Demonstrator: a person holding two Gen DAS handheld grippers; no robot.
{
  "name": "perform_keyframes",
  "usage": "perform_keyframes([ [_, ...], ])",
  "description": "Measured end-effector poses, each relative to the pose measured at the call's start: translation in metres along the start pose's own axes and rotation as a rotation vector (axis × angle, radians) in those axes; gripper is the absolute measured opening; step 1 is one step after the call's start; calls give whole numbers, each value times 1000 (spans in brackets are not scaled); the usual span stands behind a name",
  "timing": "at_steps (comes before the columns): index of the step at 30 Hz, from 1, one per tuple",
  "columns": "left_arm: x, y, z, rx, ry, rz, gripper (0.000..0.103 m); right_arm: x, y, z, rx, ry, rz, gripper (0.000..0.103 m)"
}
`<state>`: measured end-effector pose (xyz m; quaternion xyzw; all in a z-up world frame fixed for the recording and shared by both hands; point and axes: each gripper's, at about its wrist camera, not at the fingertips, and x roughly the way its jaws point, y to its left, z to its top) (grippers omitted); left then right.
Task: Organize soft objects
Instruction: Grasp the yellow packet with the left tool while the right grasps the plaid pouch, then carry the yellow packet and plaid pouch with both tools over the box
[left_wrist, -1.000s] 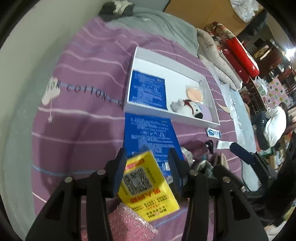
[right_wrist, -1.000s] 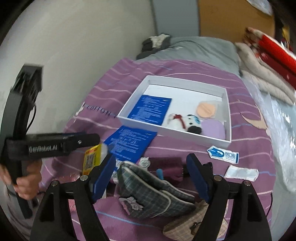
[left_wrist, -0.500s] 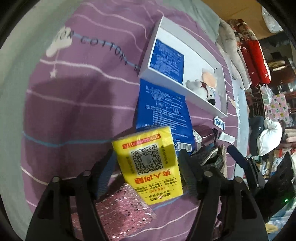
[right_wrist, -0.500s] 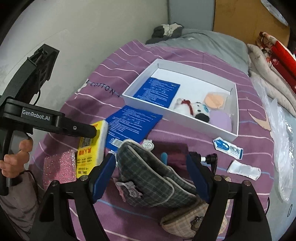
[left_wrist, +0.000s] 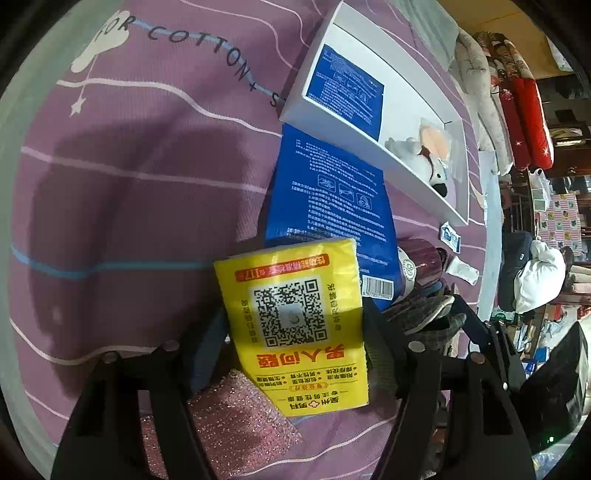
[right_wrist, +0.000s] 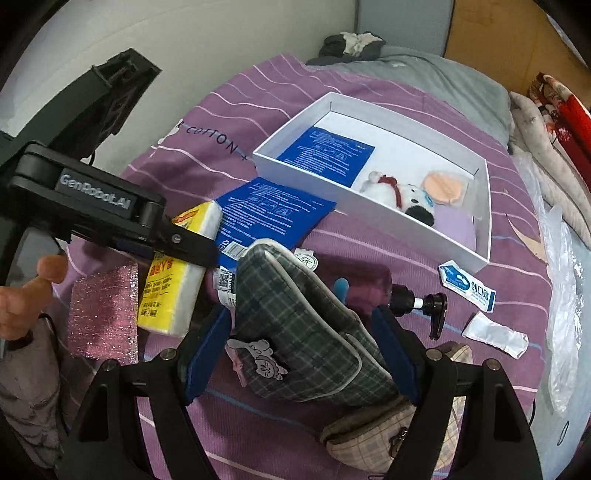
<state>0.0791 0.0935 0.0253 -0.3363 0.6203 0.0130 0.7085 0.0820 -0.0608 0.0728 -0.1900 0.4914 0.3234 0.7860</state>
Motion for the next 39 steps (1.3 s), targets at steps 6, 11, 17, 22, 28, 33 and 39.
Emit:
perform_keyframes([
  [6,-6,-5,-2,5,-17,-20,65,1,-12,1,56,1,39,53],
  [11,-18,-14,-6,33,-57,-14,62,-2,-26,2,147,-5,104,40],
  [17,-36,-24,-12,68,-143,21,61,-14,-52,4,302,-42,217,25],
  [22,-44,-31,-14,93,-192,34,59,-21,-70,4,414,-82,307,22],
  [28,-59,-41,-18,134,-297,-6,59,-34,-81,5,495,-150,407,21],
  [33,-63,-51,-20,181,-365,14,59,-44,-87,6,535,-203,436,21],
  [39,-58,-61,-19,217,-378,74,59,-54,-90,7,554,-239,403,21],
])
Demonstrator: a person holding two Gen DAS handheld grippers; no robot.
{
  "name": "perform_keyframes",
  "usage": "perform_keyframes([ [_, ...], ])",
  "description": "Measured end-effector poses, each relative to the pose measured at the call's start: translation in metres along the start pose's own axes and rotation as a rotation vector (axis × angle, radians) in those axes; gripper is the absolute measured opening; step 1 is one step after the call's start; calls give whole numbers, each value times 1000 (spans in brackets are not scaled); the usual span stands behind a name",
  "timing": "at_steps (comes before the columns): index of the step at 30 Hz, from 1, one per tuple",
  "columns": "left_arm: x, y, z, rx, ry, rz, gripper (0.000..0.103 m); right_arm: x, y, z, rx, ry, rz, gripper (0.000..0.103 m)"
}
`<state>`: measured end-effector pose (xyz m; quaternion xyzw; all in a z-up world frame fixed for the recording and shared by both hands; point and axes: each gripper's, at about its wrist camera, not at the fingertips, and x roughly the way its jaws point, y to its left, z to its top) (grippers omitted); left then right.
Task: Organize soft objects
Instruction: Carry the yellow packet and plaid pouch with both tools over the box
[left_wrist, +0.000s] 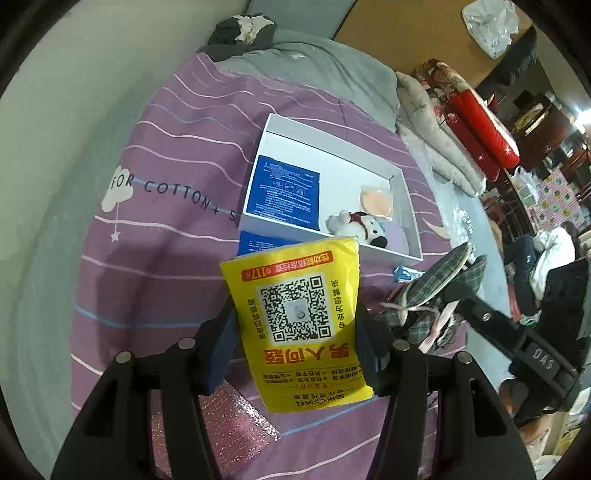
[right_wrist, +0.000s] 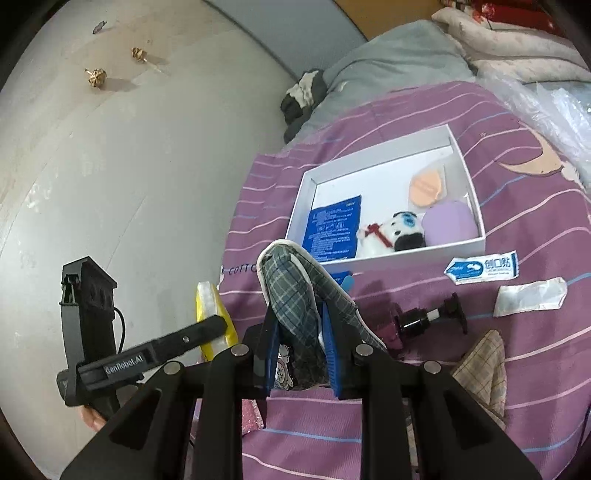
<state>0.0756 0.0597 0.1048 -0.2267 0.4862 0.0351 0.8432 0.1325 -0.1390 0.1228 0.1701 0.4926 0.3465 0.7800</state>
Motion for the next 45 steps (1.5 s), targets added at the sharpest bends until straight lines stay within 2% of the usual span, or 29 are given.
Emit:
perform_keyframes([
  [5,2,-9,-3,39,-8,30,59,-2,2,1,8,-17,-34,21],
  [13,-7,-4,-1,42,-42,3,59,-2,6,8,41,-27,-43,21],
  [20,-9,2,25,72,-100,1,59,-4,25,30,26,-60,-57,21],
  [25,6,-4,52,90,-55,-38,59,-4,35,50,15,-85,-101,21],
  [32,29,-22,87,156,-33,-27,59,2,31,77,34,-118,-125,21],
  [38,76,-32,111,193,27,58,59,9,8,91,74,-148,-132,21],
  [45,113,-39,114,231,68,103,59,24,-20,98,89,-139,-152,21],
])
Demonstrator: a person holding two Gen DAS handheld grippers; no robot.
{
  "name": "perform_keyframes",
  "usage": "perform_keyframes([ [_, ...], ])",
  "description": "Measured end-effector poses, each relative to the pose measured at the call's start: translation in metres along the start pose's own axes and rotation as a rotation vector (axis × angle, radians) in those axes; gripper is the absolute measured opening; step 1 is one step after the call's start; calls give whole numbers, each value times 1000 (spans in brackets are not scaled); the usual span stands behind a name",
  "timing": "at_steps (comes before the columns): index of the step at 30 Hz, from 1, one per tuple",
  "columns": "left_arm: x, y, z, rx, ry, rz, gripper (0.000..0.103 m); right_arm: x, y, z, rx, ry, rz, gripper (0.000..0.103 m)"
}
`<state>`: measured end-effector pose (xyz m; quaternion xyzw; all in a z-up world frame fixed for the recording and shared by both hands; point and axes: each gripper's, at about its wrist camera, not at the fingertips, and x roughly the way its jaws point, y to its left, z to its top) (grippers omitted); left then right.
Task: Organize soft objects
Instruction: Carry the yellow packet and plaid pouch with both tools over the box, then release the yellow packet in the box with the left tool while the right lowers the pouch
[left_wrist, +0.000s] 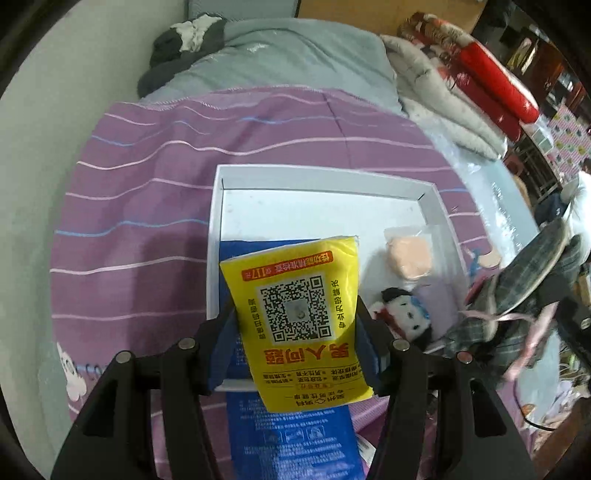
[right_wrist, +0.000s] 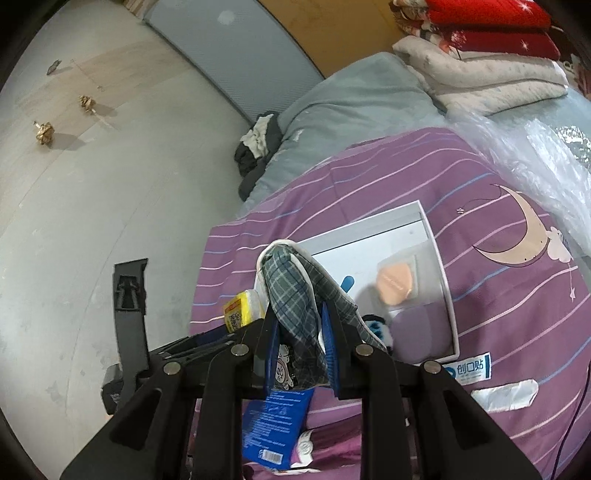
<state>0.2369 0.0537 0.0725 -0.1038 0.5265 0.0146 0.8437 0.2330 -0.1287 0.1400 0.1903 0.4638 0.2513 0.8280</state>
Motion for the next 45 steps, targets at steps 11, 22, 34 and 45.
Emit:
perform_keyframes([
  [11,48,-8,8,81,81,154,59,0,-8,1,-11,-19,8,21],
  [22,44,15,2,-31,57,91,69,4,-10,3,-8,-10,-8,21],
  [34,-15,46,-1,-167,-127,-59,69,33,12,27,-112,21,-92,21],
  [45,14,33,-4,-123,-63,-173,24,87,31,29,-184,98,-99,21],
])
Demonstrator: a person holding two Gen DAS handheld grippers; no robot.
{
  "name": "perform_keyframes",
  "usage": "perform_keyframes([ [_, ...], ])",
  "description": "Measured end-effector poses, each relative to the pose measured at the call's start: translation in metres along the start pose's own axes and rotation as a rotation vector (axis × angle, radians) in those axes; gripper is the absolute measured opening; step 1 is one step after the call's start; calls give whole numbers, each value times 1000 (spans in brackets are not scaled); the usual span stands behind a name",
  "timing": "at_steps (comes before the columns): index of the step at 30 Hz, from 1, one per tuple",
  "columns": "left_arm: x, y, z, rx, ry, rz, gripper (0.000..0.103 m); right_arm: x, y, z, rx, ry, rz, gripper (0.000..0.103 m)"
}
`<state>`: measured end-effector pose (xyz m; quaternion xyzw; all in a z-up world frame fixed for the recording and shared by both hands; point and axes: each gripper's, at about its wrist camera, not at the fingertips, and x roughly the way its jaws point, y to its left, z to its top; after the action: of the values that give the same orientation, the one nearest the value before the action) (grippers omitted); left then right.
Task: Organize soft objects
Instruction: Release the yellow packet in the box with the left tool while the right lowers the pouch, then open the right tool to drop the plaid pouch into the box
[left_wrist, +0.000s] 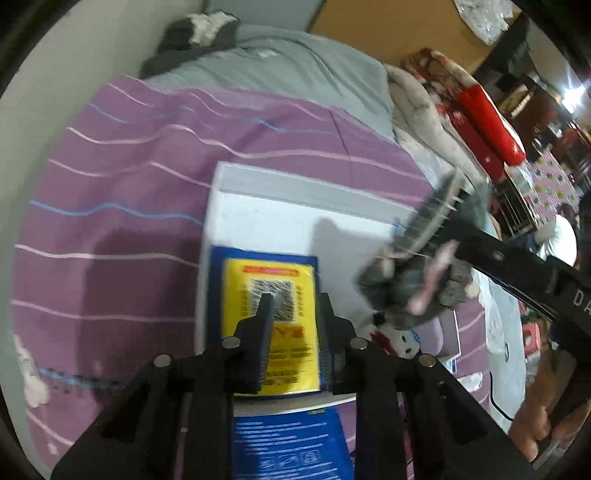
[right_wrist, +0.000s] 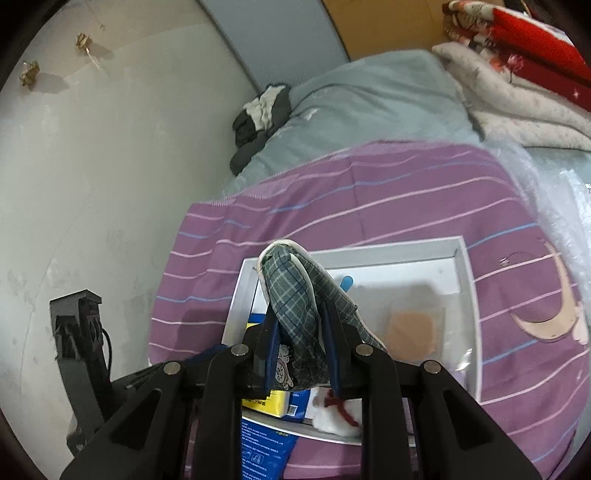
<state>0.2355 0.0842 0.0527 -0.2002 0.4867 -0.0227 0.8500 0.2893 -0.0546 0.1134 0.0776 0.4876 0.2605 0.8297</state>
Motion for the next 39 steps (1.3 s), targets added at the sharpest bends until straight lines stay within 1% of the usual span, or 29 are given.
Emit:
perform_keyframes([
  [1,8,-1,-1,2,26,17,23,6,1,-1,-4,11,-11,20],
  [4,24,2,-5,10,78,85,20,18,6,-3,-47,27,-91,20],
  [5,28,3,-7,12,87,123,19,22,8,-4,-69,35,-118,20],
  [6,28,3,-8,16,83,146,19,28,10,-5,-96,52,-144,20],
  [9,25,5,-7,6,76,172,19,46,10,-7,-119,101,-146,20],
  [11,24,6,-7,3,68,171,19,60,13,-8,-141,136,-165,21],
  [13,23,7,-8,-1,58,165,19,72,15,-9,-150,156,-163,23],
  [17,15,8,-11,9,36,171,21,79,9,-9,-95,159,-127,25],
  [18,12,11,-14,13,31,172,26,79,4,-9,-68,153,-107,26],
  [19,9,11,-15,16,25,172,34,79,1,-8,-45,147,-91,29],
  [21,4,9,-15,19,8,166,42,78,-9,-8,13,133,-64,35],
  [23,-2,6,-15,22,-7,147,45,73,-15,-8,43,123,-50,44],
  [24,-2,4,-14,22,-10,145,48,69,-15,-8,46,112,-50,46],
  [25,-5,4,-14,23,-14,145,49,63,-15,-9,41,92,-50,50],
  [27,-11,2,-13,24,-25,146,51,53,-13,-8,32,63,-44,55],
  [29,-20,1,-14,23,-37,141,53,39,-9,-7,21,29,-31,63],
  [33,-34,-2,-18,18,-55,121,54,17,-2,-8,-7,-2,-23,64],
  [39,-57,-5,-31,22,-71,146,54,-16,10,-25,-64,-25,-29,65],
])
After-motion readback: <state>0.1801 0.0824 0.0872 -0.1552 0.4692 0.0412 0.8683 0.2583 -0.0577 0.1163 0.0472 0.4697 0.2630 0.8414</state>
